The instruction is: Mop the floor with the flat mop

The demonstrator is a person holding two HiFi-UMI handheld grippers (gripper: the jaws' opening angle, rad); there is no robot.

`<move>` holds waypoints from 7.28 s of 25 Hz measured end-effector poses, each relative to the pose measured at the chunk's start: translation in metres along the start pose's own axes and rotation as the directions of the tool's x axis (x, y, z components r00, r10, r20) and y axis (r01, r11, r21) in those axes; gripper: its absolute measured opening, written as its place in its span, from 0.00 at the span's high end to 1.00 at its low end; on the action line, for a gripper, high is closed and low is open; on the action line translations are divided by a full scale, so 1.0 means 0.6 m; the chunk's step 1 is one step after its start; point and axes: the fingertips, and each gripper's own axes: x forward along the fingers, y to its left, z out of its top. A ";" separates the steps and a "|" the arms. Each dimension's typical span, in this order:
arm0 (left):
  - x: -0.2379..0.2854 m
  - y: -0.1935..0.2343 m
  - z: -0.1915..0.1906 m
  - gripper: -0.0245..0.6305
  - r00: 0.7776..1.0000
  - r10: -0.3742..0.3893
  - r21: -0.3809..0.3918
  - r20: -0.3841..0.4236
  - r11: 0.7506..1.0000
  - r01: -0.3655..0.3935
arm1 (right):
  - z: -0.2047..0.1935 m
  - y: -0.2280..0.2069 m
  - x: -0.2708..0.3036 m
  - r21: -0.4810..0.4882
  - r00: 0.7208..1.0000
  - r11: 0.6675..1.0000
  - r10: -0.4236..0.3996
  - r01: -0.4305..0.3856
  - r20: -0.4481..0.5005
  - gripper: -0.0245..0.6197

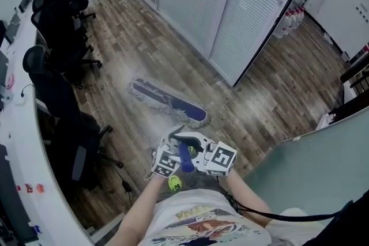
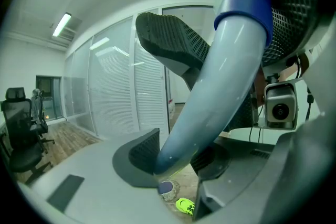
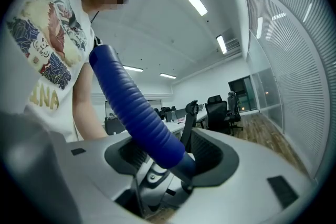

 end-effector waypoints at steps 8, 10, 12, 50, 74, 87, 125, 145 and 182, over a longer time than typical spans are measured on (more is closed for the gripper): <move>0.052 0.047 0.037 0.78 1.000 -0.015 0.004 0.022 1.000 0.015 | 0.026 -0.071 -0.004 -0.023 0.997 0.998 0.065 -0.064 0.041 0.60; 0.077 0.069 0.042 0.78 1.000 -0.007 0.002 0.021 1.000 0.007 | 0.029 -0.103 -0.004 -0.022 0.996 0.997 0.073 -0.072 0.043 0.60; 0.109 0.097 0.046 0.78 1.000 -0.004 0.008 0.011 1.000 0.004 | 0.032 -0.145 -0.002 -0.022 0.996 0.997 0.076 -0.075 0.045 0.60; 0.626 0.827 0.161 0.73 0.999 0.043 -0.028 -0.010 0.999 -0.043 | 0.182 -0.993 0.230 0.012 0.976 0.977 0.210 -0.211 0.055 0.60; 0.681 1.222 0.146 0.73 0.999 0.030 -0.024 -0.044 0.999 -0.031 | 0.231 -1.269 0.517 0.037 0.984 0.985 0.166 -0.168 0.069 0.60; 0.652 1.048 0.138 0.74 0.993 0.093 -0.021 -0.068 0.995 -0.094 | 0.198 -1.139 0.387 0.065 0.974 0.973 0.219 -0.222 0.052 0.59; 0.479 0.508 0.134 0.74 0.942 0.325 -0.126 -0.090 0.934 -0.334 | 0.125 -0.668 0.025 0.071 0.880 0.879 0.475 -0.472 -0.023 0.59; 0.316 0.501 0.063 0.74 0.976 0.214 -0.080 -0.047 0.973 -0.218 | 0.077 -0.526 0.149 0.039 0.912 0.914 0.406 -0.404 -0.054 0.59; 0.486 1.133 0.067 0.74 0.961 0.268 -0.089 -0.061 0.958 -0.273 | 0.165 -1.024 0.535 0.006 0.842 0.845 0.533 -0.534 -0.085 0.58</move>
